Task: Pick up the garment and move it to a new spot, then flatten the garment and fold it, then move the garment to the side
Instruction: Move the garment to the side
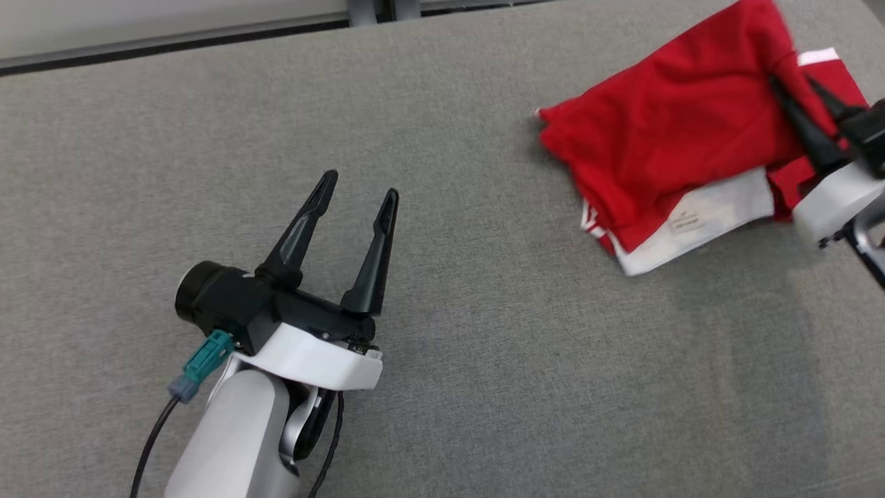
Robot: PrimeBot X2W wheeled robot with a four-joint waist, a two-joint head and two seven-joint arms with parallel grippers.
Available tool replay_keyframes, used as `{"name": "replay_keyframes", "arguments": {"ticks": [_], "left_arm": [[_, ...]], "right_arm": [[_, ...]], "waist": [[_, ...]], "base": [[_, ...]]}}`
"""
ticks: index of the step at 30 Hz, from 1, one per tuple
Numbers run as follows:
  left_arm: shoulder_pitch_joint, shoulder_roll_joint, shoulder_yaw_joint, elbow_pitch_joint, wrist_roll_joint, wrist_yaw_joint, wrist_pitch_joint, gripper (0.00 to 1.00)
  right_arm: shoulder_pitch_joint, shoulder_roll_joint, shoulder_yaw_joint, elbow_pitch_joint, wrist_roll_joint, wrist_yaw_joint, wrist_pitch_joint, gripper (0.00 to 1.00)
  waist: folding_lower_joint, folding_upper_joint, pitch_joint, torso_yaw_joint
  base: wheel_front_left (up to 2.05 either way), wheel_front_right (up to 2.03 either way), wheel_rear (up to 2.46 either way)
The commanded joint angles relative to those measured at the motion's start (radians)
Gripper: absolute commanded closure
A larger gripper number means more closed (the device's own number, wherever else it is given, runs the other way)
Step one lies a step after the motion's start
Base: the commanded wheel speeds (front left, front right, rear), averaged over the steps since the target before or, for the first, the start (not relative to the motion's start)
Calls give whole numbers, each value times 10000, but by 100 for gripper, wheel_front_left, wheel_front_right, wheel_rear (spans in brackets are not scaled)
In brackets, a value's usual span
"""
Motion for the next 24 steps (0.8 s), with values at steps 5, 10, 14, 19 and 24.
{"name": "replay_keyframes", "arguments": {"ticks": [5,10,14,19,24], "left_arm": [[-745,47,-236,-116,225,-64,-9,0],[-1030,136,-295,19,350,-87,-9,0],[-1125,253,-355,64,371,-86,-9,0],[-1159,302,-332,25,285,-91,-9,0],[-1021,271,-322,117,179,-92,-9,0]], "right_arm": [[-917,-628,-620,762,484,-23,201,100],[-1304,-735,-872,1553,495,-23,211,100],[-1667,-798,-1018,2313,212,-23,174,100],[-1900,-548,-1315,3416,-150,-23,263,100],[-1943,-187,-1436,4049,-462,-23,104,0]], "waist": [[0,0,1203,-741],[0,0,1606,-780],[0,0,1802,-691],[0,0,1810,-553],[0,0,1467,-386]], "base": [[0,0,0],[0,0,0],[0,0,0],[0,0,0],[0,0,0]]}}
